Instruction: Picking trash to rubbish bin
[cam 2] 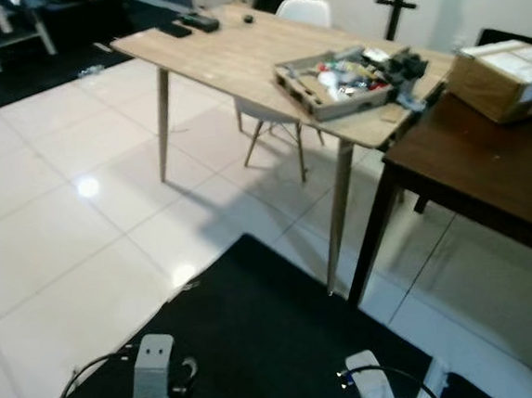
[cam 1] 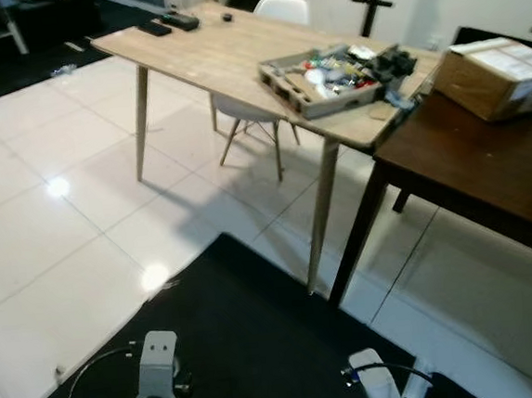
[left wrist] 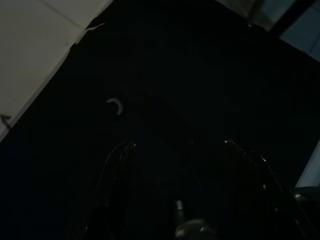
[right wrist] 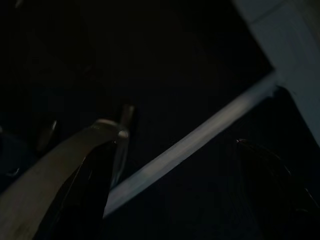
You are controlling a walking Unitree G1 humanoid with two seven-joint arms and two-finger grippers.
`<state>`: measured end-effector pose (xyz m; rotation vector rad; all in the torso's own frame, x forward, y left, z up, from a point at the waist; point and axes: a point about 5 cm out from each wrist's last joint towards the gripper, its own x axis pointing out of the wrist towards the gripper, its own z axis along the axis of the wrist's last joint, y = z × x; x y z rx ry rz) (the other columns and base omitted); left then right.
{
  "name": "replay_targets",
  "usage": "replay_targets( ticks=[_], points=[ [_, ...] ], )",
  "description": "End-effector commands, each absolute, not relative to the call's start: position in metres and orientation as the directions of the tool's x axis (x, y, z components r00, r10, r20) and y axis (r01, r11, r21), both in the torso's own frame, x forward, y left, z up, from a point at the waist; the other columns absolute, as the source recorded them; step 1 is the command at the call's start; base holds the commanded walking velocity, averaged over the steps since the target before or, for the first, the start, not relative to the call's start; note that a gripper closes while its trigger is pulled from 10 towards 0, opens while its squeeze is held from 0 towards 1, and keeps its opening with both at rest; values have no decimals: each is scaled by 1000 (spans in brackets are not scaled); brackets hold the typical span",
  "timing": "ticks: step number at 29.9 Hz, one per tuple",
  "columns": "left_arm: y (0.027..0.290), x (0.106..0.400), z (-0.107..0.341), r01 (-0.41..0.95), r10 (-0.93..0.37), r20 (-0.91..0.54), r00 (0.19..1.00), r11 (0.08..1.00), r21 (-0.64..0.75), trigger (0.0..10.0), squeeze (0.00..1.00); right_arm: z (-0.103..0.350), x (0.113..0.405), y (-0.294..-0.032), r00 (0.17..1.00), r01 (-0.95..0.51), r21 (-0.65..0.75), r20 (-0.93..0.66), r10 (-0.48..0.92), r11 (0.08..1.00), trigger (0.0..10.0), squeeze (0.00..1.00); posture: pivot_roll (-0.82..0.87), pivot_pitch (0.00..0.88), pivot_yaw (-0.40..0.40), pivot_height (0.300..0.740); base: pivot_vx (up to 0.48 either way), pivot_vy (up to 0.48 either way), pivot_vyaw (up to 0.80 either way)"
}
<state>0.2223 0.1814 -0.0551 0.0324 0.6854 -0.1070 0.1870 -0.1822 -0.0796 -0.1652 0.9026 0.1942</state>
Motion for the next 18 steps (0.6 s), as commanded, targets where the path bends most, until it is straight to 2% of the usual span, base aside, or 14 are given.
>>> replay_targets(
  ticks=[1,18],
  points=[
    [181,214,-61,110,-86,-660,746,994,-6,10000,0,-85,177,-179,579,-223,-39,-810,99,974,10000,0,89,77,-12,740,0,0,-800],
    [182,213,-62,106,-81,-668,740,994,-3,10000,0,-85,178,-177,579,-226,-36,-809,105,974,10000,0,92,78,-14,740,0,0,-800]
  ],
)
